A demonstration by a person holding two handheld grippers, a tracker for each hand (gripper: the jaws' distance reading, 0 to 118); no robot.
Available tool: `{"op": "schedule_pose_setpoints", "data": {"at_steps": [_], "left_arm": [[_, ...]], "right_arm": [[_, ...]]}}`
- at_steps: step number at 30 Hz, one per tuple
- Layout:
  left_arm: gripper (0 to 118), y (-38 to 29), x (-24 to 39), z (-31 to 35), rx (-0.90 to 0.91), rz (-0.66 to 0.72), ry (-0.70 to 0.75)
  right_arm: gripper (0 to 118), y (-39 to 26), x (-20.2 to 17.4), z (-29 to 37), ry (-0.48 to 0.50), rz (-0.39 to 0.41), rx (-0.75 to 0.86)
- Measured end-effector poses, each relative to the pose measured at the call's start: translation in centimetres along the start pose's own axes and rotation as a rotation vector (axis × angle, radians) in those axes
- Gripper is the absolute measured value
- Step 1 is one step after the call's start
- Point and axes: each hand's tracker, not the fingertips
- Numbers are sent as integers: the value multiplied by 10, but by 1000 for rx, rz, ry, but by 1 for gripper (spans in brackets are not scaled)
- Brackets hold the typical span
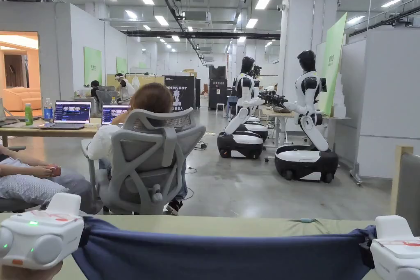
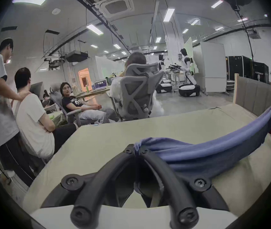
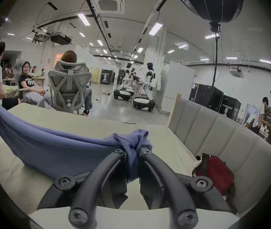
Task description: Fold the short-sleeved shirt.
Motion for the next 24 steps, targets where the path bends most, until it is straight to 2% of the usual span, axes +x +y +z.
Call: {"op": "schedule_pose_setpoints", "data": {"at_steps": [2,6,10,12,15,16,17,18,19,21,22,23,24], "left_arm": [[0,-24,-3,30,-40,-7,-39],[0,-89,-13,80,-162,85,-123],[0,-188,-16,115,-338,105,-162],[0,-228,-16,121,-415,150,-165],[1,-270,-14,125,-477,226,-179],[10,-276,-13,128,-456,226,-180],[31,-280,-16,126,-414,225,-169],[57,-276,-14,130,-378,210,-142],[66,-267,-10,135,-339,192,-113],[78,-244,5,143,-237,188,-125],[90,-228,17,146,-187,180,-148],[88,-211,30,149,-135,160,-161],[84,-197,42,151,-90,141,-164]], "right_arm": [[12,-22,6,25,22,49,-31],[12,-86,11,69,96,94,-133],[12,-178,5,105,184,143,-294],[12,-219,-3,114,216,138,-393],[12,-263,-13,117,215,107,-501],[12,-269,-14,118,225,80,-502],[18,-268,-15,120,229,66,-486],[29,-261,-18,123,216,48,-475],[41,-247,-20,129,206,35,-446],[57,-213,-36,141,241,16,-332],[86,-192,-49,148,265,14,-269],[100,-168,-62,156,281,3,-205],[107,-151,-74,164,295,-12,-149]]}}
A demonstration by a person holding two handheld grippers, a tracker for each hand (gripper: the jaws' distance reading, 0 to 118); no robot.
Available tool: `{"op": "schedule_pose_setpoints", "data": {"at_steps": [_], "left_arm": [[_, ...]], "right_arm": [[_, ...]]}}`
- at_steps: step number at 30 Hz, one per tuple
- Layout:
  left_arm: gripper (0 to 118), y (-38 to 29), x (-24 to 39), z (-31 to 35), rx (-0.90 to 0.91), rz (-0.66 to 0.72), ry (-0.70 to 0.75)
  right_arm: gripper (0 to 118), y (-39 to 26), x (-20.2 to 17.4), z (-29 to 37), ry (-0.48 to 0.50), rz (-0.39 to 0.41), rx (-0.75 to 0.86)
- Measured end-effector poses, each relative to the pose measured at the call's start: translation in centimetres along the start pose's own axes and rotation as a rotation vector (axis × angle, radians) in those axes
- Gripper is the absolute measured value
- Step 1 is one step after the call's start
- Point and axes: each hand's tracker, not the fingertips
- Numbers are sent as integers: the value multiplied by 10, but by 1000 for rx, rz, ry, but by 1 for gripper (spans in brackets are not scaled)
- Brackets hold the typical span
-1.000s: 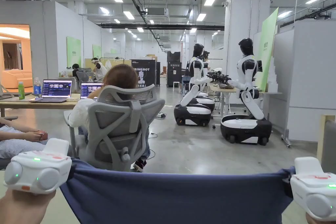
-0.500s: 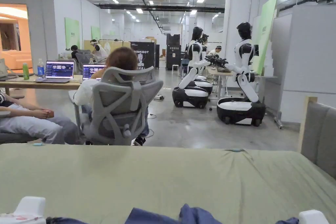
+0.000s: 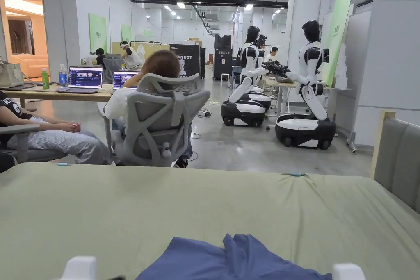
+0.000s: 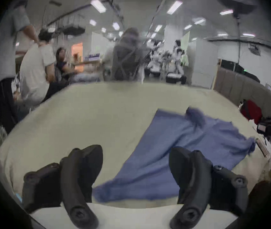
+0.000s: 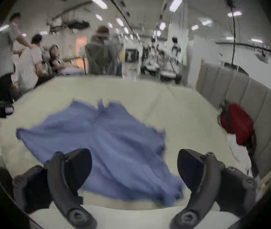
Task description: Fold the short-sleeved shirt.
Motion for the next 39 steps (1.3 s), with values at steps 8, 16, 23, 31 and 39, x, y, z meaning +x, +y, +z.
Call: {"op": "schedule_pose_setpoints", "data": {"at_steps": [8,16,23,31,39], "left_arm": [[0,49,74,50,344,-98,-30],[0,59,38,28,79,-55,-42],[0,13,-80,-47,-577,209,-66],[83,-14,-115,-68,-616,320,-15],[59,-32,-105,-95,-704,292,-42]], "right_arm": [[0,53,-65,44,14,-23,368],[0,51,-66,30,29,-44,323],[0,39,-74,18,51,-19,283],[0,32,-78,5,58,-5,243],[0,29,-72,-4,43,-1,218]]}}
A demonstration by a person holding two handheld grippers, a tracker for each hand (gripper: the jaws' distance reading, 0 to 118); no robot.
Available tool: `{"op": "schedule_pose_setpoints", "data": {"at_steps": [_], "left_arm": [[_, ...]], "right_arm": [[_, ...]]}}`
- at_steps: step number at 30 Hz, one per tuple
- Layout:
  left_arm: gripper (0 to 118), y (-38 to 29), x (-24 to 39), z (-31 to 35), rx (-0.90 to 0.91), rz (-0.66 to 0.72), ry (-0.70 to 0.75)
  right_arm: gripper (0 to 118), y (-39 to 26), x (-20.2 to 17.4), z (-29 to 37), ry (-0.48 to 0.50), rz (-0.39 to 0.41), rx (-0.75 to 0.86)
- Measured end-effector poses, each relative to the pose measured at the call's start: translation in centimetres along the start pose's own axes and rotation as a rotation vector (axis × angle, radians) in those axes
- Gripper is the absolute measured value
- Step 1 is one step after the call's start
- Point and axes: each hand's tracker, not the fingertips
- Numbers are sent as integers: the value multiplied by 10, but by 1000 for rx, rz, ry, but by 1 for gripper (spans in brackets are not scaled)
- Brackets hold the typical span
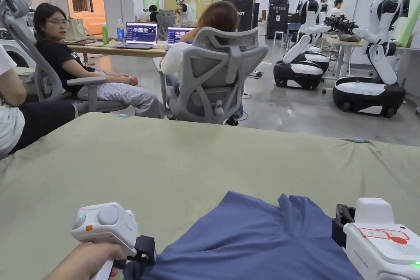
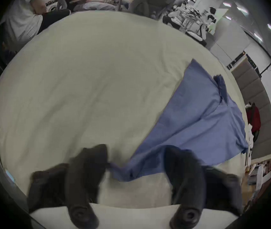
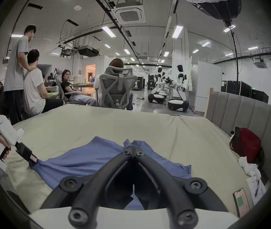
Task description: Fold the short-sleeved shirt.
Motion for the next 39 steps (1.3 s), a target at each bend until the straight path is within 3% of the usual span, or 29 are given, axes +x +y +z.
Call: {"op": "schedule_pose_setpoints", "data": {"at_steps": [1,2,9,12,16,21,25,26,27,28,29,30,32,36,37,39], "left_arm": [[17,-3,2,-6,-58,-21,-8],[1,-7,1,-8,-102,-29,-13],[1,-18,-1,25,97,-42,-71],[1,-26,2,34,201,-91,-68],[1,-41,9,37,213,-92,-69],[0,-48,13,30,210,-86,-53],[1,-48,12,28,189,-93,-51],[1,-43,9,26,186,-92,-53],[1,-43,9,26,186,-91,-53],[1,-42,10,26,185,-94,-53],[1,-42,12,26,186,-96,-50],[1,-39,14,26,185,-103,-48],[1,-38,18,26,189,-117,-42],[1,-34,18,25,190,-121,-46],[1,-34,19,25,189,-124,-43],[1,-33,18,24,183,-127,-38]], "right_arm": [[0,-1,2,-1,-1,-1,-4],[0,-2,4,-3,-3,0,-10],[0,13,38,-49,18,17,-119],[0,30,70,-101,-7,92,-294],[0,33,99,-182,4,187,-506],[0,-5,115,-288,23,173,-772],[0,-15,127,-321,4,102,-798],[6,-16,130,-324,16,72,-793],[31,-18,132,-327,18,41,-800],[85,-21,132,-330,27,23,-837],[113,-25,133,-331,32,24,-870],[118,-29,133,-331,44,31,-868],[105,-35,132,-330,54,13,-839],[79,-52,129,-330,29,-11,-940],[67,-48,127,-325,22,-19,-904],[24,-39,121,-320,5,2,-915]]}}
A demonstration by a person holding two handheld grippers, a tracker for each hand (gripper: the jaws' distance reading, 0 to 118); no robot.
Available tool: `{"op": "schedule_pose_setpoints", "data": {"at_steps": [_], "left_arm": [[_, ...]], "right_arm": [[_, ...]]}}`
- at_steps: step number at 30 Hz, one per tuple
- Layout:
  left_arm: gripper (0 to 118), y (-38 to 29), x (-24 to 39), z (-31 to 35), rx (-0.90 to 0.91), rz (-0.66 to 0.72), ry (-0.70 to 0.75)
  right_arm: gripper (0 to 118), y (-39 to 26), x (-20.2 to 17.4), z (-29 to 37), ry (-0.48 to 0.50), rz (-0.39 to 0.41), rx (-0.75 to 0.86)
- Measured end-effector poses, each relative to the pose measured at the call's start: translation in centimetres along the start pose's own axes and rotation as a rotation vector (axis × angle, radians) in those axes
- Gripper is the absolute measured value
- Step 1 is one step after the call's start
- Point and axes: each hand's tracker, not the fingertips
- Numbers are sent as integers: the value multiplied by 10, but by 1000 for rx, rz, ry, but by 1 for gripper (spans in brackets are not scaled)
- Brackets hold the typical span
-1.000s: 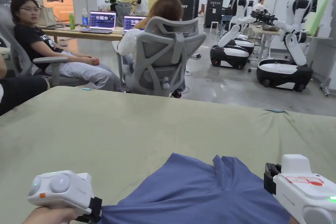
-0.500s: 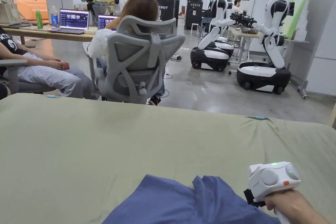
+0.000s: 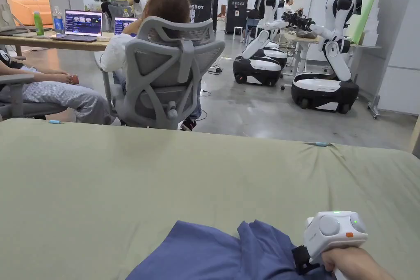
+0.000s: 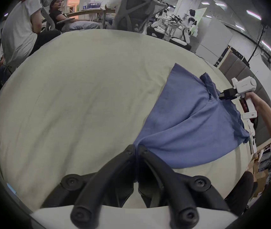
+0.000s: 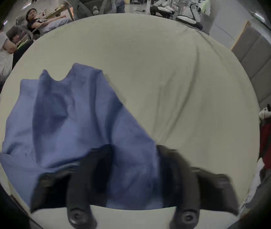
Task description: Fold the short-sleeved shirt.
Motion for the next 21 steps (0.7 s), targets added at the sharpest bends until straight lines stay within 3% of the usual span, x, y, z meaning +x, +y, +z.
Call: {"op": "schedule_pose_setpoints", "data": {"at_steps": [1,3,5,10,21], "left_arm": [[1,0,0,0,-4,-1,2],[1,1,0,-2,-5,-1,11],[1,2,2,-2,1,-3,15],[0,21,16,9,67,-35,46],[0,124,70,45,353,-123,160]], "right_arm": [[3,1,-6,10,-13,51,-8],[3,-2,-8,24,8,38,-5],[3,-5,-12,40,26,74,23],[3,-24,-13,116,8,67,239],[3,-82,-16,268,-215,146,761]]}}
